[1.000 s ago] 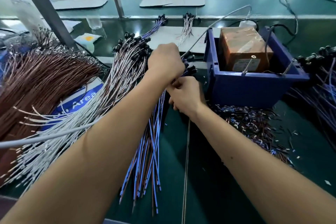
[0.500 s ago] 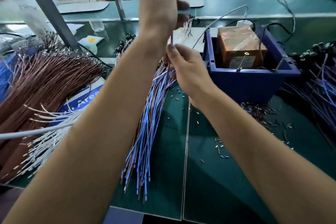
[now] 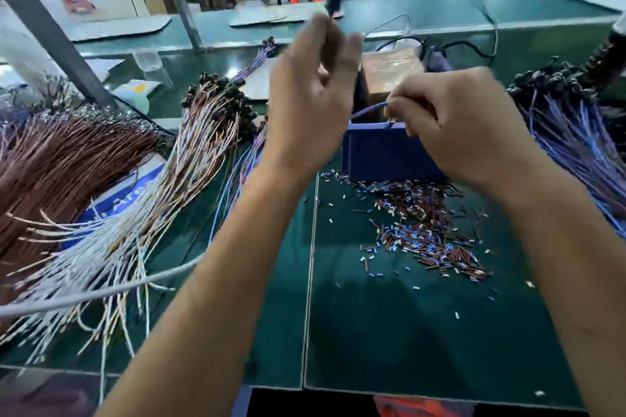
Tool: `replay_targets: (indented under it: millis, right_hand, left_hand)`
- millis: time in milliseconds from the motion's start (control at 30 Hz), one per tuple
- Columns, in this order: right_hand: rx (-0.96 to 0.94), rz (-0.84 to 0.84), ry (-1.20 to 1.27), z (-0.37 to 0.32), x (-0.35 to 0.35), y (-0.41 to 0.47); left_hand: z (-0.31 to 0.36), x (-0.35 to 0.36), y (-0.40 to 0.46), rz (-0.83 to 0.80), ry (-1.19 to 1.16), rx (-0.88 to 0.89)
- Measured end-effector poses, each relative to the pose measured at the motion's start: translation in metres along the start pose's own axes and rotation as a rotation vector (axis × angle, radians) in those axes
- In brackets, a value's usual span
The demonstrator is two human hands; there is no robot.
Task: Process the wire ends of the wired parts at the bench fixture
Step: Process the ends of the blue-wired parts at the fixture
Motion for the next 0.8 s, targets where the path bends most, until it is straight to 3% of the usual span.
replay_targets:
  millis: [67, 133, 367, 533, 800]
  right_hand:
    - [0.004, 0.005, -0.1, 0.016, 0.001, -0.013]
    - [0.008, -0.017, -0.098, 0.032, 0.007, -0.024]
    - [-0.069, 0.134, 0.078, 0.055, 0.03, -0.053]
    - [0.015, 0.215, 0.225, 0.067, 0.043, -0.065]
    - [0.13, 0.229, 0.294, 0.079, 0.046, -0.072]
  left_hand:
    - [0.009, 0.016, -0.032, -0.2, -0.068, 0.078]
    - [0.012, 0.043, -0.068, -0.347, 0.04, 0.182]
    - [-0.014, 0.077, -0.09, -0.376, 0.055, 0.116]
    - [-0.053, 0.082, -0.102, -0.386, -0.228, -0.255]
    - [-0.054, 0.079, -0.105, -0.409, -0.23, -0.266]
Point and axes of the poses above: each hand's wrist, its own y-axis towards the middle knuckle, its own x-axis out of the palm, z = x × y, the point moved 4 cm from there along y, towards the middle knuckle, and after that the axes turned 2 degrees about -z, right-handed, at the moved point
